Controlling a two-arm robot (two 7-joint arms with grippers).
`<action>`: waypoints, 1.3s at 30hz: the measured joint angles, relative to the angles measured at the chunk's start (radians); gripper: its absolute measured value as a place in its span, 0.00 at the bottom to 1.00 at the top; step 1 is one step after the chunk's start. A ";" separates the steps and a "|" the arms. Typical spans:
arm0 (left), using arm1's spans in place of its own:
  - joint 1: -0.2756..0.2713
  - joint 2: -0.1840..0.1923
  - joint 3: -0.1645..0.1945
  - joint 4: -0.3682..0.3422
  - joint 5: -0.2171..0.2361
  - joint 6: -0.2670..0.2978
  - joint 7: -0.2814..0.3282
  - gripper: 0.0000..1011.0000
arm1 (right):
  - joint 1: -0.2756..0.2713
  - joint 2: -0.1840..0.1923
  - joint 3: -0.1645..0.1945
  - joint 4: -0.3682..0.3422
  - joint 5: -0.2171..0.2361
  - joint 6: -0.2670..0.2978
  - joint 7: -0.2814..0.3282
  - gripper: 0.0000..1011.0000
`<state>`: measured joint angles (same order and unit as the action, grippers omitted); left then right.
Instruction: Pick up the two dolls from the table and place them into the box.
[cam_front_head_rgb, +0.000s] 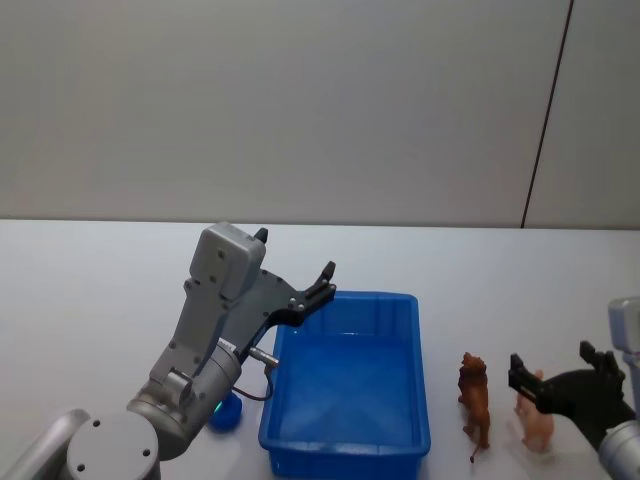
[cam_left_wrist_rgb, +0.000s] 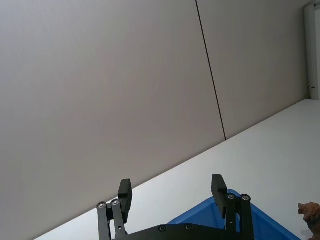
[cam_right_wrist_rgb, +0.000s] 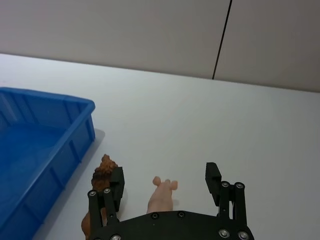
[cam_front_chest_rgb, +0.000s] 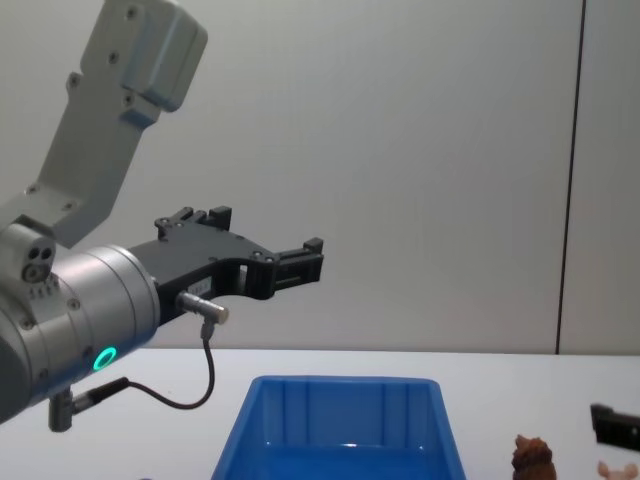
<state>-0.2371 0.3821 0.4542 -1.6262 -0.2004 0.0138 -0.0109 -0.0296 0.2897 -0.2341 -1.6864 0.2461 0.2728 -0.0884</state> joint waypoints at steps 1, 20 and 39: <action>0.000 0.000 0.000 0.000 0.000 0.000 0.000 0.99 | 0.000 -0.001 -0.001 0.002 -0.001 0.004 -0.002 0.99; 0.000 0.000 0.000 0.000 0.000 0.000 0.000 0.99 | 0.008 -0.042 -0.018 0.064 -0.038 0.083 -0.037 0.99; 0.000 0.000 0.000 0.000 0.000 0.000 0.000 0.99 | 0.021 -0.075 -0.022 0.114 -0.039 0.116 -0.055 0.67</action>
<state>-0.2371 0.3821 0.4542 -1.6262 -0.2004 0.0138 -0.0109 -0.0087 0.2151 -0.2566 -1.5726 0.2066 0.3886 -0.1431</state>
